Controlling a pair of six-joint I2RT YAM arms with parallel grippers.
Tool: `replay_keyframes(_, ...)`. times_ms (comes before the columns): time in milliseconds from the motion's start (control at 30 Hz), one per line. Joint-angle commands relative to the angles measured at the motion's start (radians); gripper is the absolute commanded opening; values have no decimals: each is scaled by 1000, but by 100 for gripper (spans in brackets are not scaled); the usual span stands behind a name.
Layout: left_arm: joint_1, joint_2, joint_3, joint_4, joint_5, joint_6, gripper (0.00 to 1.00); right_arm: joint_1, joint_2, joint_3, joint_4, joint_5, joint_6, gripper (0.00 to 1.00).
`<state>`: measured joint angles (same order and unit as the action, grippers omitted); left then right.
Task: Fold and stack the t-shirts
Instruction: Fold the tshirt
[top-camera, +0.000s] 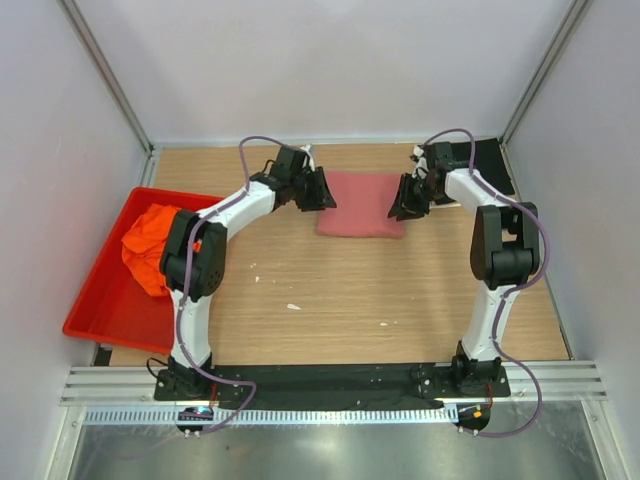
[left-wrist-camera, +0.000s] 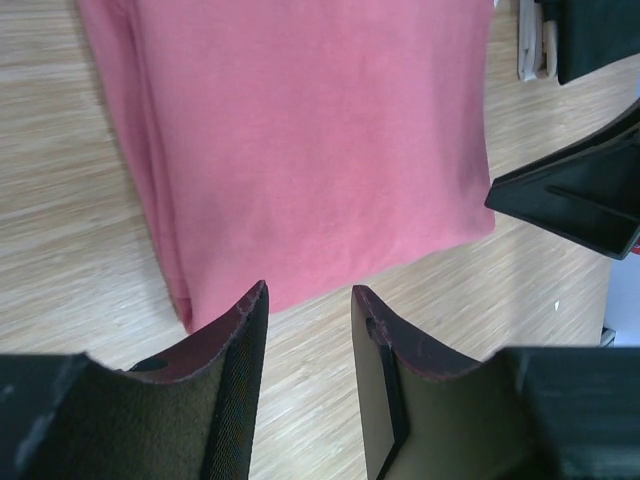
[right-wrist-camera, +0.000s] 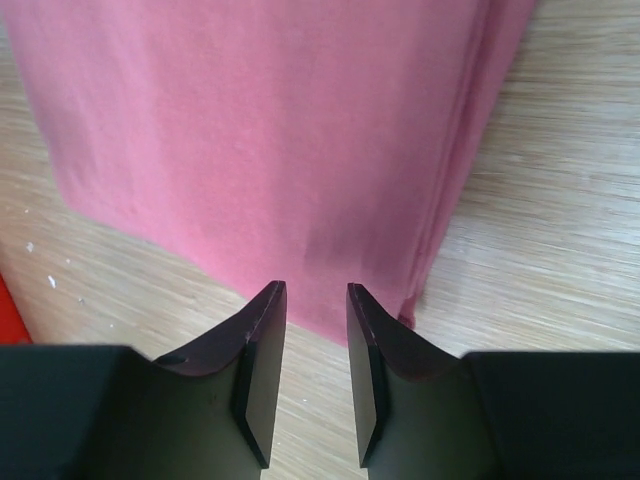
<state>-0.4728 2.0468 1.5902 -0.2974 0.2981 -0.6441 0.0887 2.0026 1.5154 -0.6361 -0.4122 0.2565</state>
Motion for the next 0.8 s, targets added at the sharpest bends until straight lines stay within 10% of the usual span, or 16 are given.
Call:
replay_keyframes(0, -18, 18, 31, 37, 21, -3, 40, 14, -54, 3, 13, -79, 1, 36)
replay_keyframes(767, -24, 7, 85, -204, -76, 52, 47, 14, -146, -86, -22, 122, 3, 45)
